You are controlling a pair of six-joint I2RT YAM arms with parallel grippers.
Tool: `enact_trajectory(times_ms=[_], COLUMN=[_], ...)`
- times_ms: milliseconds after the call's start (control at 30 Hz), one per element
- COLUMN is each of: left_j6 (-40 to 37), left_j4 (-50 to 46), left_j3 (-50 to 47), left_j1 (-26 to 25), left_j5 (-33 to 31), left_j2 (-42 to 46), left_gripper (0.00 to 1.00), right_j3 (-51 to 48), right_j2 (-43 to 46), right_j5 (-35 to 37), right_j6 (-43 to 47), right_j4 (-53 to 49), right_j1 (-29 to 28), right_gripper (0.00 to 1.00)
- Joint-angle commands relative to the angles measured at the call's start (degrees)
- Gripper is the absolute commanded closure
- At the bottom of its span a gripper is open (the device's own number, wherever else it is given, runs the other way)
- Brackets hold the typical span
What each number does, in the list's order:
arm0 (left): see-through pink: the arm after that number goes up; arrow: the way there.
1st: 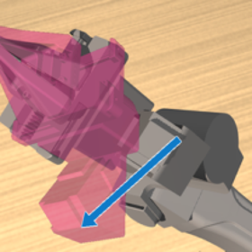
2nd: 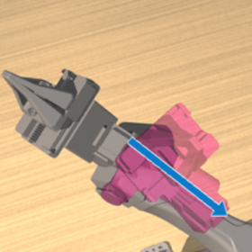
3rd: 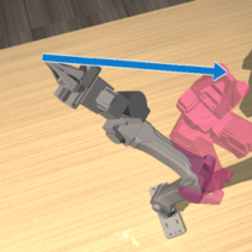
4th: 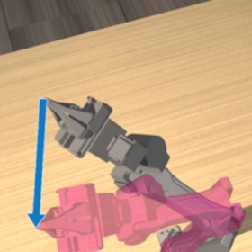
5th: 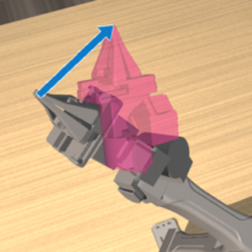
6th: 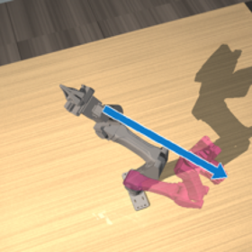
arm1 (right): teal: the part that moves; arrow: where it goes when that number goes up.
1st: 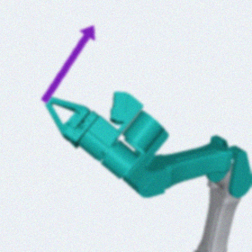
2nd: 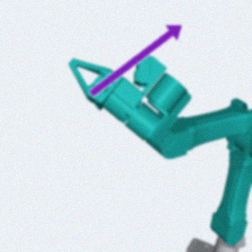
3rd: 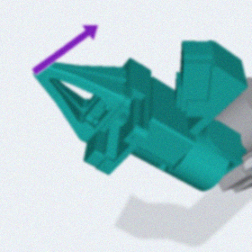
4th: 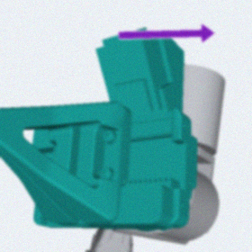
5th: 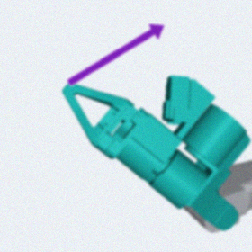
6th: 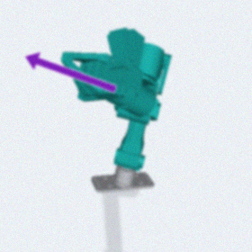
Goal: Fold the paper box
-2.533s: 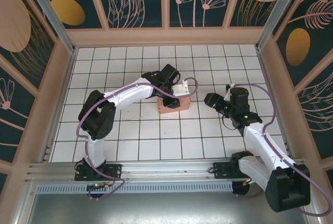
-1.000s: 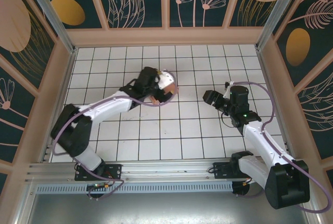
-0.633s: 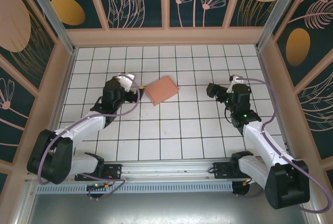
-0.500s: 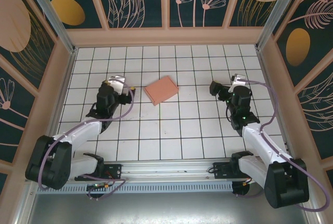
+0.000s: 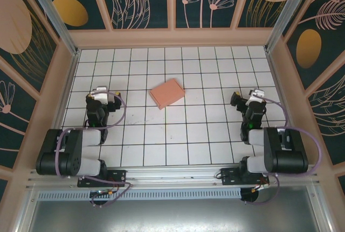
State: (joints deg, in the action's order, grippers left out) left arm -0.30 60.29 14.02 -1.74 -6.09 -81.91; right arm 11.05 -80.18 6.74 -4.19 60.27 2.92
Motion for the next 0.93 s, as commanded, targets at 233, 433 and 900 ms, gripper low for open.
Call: enact_trajectory(times_ms=[233,433,900], left_j6=[4.7,4.7,4.7], left_j4=[12.7,12.8,12.6], left_j3=[-0.5,-0.6,-0.5], left_j1=[0.9,0.9,0.9], left_j5=[-3.1,-3.1,-3.0], left_j2=[-5.1,-5.2,-5.1], left_gripper=[0.01,0.01,0.01], right_j3=[2.1,2.1,2.1], right_j2=[-7.8,-7.9,-7.9], right_j5=[-7.2,-6.7,-6.5], right_j6=[2.2,2.3,2.4], right_j4=[11.6,11.5,11.4], right_j1=[-0.4,-0.6,-0.7], right_gripper=[0.01,0.01,0.01])
